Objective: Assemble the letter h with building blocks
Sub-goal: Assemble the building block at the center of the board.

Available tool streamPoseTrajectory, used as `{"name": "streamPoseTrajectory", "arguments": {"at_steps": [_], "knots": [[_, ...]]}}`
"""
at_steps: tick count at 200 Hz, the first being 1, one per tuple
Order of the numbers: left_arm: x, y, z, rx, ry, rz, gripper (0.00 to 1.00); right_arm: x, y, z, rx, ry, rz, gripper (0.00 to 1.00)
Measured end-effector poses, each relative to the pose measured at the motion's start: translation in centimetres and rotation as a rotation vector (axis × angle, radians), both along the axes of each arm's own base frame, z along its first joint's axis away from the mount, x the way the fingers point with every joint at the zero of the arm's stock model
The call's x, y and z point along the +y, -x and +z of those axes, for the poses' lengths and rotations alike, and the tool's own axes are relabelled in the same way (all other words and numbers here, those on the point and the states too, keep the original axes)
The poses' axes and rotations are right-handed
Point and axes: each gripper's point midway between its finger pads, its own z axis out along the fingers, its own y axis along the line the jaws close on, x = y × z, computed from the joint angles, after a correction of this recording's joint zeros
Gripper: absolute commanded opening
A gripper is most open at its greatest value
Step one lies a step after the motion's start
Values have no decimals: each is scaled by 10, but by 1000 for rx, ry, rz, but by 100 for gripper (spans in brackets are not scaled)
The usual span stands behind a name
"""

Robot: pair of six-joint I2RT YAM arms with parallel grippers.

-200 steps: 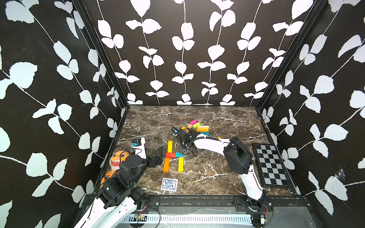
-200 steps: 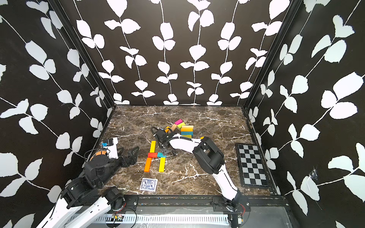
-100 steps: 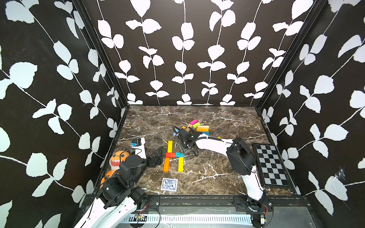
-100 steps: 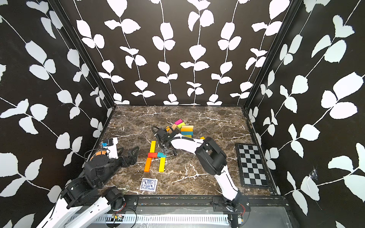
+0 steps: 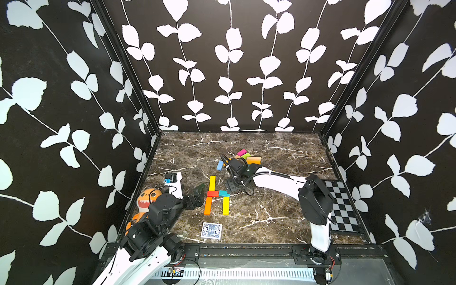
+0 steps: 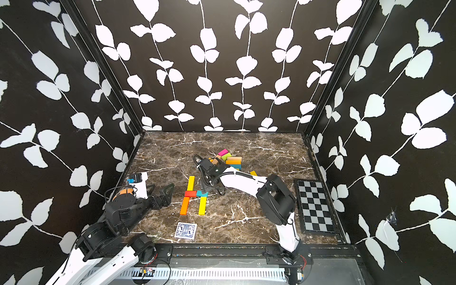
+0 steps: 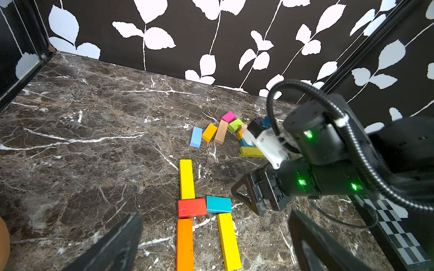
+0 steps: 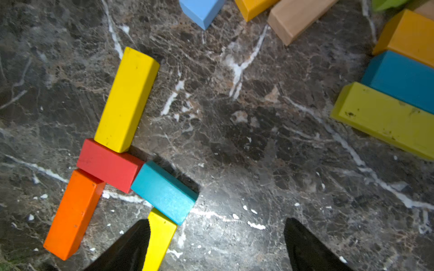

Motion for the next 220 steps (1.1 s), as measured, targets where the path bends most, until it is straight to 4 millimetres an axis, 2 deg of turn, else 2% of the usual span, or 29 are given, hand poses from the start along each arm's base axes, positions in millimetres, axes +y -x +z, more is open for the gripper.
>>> {"name": "streamPoseTrajectory", "arguments": {"at_steps": [25, 52, 94, 220], "knots": [[1, 1, 2, -7, 7, -3, 99, 19, -16, 0, -9, -12, 42, 87], [2, 3, 4, -18, 17, -4, 99, 28, -28, -12, -3, 24, 90, 86], [2, 4, 5, -19, 19, -6, 99, 23, -32, -29, 17, 99, 132, 86], [2, 4, 5, -18, 19, -5, 99, 23, -31, -50, 36, 171, 188, 86]]}}
